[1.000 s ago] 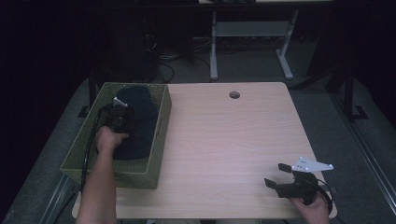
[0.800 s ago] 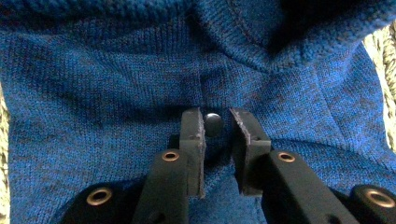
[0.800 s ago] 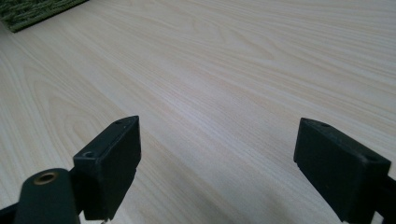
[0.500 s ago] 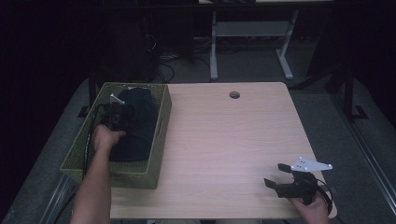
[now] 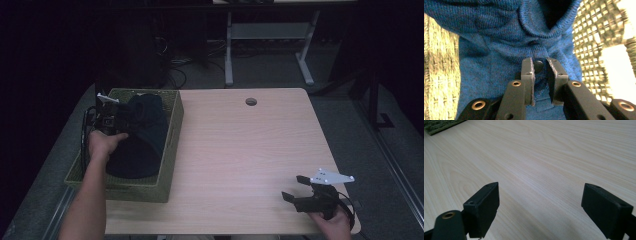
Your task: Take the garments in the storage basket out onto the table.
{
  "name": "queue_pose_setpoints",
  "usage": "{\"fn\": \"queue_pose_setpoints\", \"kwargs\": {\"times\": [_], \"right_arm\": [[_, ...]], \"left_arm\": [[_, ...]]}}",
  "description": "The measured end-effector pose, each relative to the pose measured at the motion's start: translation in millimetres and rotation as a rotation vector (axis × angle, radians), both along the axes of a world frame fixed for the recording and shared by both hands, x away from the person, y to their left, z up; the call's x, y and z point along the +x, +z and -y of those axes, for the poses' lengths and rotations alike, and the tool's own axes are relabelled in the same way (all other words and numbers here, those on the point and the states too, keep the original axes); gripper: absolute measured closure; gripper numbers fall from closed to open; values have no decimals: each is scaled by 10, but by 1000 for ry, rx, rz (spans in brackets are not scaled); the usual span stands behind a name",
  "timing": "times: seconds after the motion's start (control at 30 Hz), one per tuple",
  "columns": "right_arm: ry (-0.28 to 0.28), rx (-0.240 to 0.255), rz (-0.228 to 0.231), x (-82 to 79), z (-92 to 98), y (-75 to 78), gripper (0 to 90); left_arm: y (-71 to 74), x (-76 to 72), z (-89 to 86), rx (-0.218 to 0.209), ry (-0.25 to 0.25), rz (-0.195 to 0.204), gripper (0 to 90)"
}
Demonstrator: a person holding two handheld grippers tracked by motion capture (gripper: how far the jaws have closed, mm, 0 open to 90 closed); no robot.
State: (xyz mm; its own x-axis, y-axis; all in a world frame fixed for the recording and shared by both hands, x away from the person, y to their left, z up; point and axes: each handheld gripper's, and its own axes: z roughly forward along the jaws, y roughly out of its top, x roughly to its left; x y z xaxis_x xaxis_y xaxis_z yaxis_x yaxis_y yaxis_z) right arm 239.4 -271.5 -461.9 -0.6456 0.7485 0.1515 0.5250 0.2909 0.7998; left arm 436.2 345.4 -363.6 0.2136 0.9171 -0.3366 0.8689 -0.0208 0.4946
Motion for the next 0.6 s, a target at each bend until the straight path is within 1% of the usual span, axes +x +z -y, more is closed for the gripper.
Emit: {"fn": "queue_pose_setpoints", "kwargs": {"times": [0.03, 0.07, 0.1, 0.13, 0.2, 0.23, 0.27, 0.3, 0.33, 0.37, 0.4, 0.47, 0.5, 0.53, 0.57, 0.6], "right_arm": [[1, -1, 0, 1, -2, 0, 145], [1, -1, 0, 1, -2, 0, 145], [-1, -1, 0, 1, -2, -1, 146], [-1, -1, 0, 1, -2, -1, 146], [-2, -1, 0, 4, 2, -1, 146], [-1, 0, 0, 7, 3, -1, 145], [-1, 0, 0, 7, 3, -1, 145], [-1, 0, 0, 8, 3, -1, 145], [-1, 0, -2, 8, 2, -2, 146], [-1, 0, -1, 7, -1, -2, 146], [-1, 0, -1, 7, -1, -2, 146], [-1, -1, 0, 6, -1, 0, 146], [-3, 2, 3, 2, -1, 3, 146], [-3, 2, 3, 2, -1, 3, 146], [-3, 3, 5, 0, 1, 6, 146], [-3, 3, 5, 0, 1, 6, 146]], "left_arm": [[51, -31, -29, -36, 3, 25, 769], [51, -31, -29, -36, 3, 25, 769], [108, -65, -59, -78, 6, 51, 769], [108, -65, -59, -78, 6, 51, 769], [176, -107, -81, -110, 13, 85, 769], [224, -143, -103, -139, 16, 113, 769], [224, -143, -103, -139, 16, 113, 769], [253, -169, -115, -158, 20, 127, 769], [266, -182, -123, -168, 18, 133, 769], [291, -216, -130, -180, 21, 148, 769], [291, -216, -130, -180, 21, 148, 769], [309, -245, -125, -201, 17, 162, 769], [330, -274, -111, -221, 11, 181, 769], [330, -274, -111, -221, 11, 181, 769], [327, -305, -113, -269, 8, 199, 769], [327, -305, -113, -269, 8, 199, 769]]}}
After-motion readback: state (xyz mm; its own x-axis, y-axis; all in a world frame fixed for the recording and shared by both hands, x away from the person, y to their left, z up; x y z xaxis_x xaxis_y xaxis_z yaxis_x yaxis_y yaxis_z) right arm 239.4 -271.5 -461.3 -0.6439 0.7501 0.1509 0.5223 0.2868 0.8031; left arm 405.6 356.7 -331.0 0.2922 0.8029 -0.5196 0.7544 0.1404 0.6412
